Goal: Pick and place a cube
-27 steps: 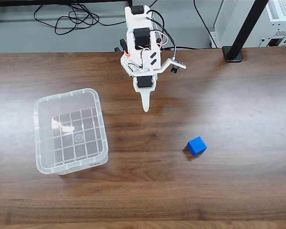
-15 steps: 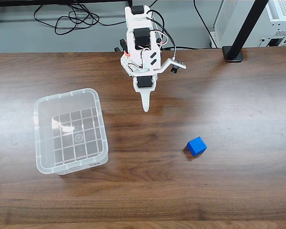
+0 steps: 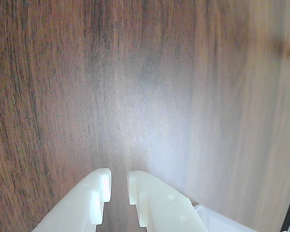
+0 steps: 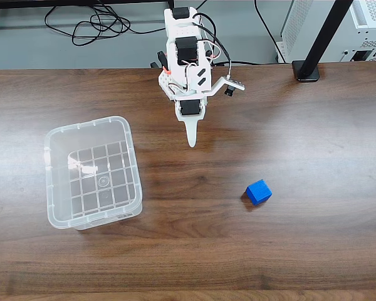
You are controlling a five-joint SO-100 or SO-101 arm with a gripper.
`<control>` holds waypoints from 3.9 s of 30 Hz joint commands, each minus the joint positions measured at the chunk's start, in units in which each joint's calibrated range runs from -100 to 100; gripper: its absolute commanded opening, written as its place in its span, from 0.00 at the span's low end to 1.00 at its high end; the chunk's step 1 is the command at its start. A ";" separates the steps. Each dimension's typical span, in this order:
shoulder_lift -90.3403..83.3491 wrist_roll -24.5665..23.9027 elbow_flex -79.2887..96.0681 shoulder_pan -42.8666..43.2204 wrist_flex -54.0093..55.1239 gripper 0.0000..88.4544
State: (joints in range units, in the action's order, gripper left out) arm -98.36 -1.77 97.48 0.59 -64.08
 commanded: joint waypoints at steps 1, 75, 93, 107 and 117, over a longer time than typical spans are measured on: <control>-0.64 0.30 -1.43 -0.30 -0.17 0.04; -0.64 0.30 -1.34 0.29 0.09 0.04; 0.26 12.02 -1.43 6.75 8.11 0.30; 22.23 12.60 -16.59 14.02 7.43 0.30; 65.50 7.42 -45.57 14.09 12.63 0.31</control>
State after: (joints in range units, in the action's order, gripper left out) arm -52.73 8.72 69.64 14.23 -53.24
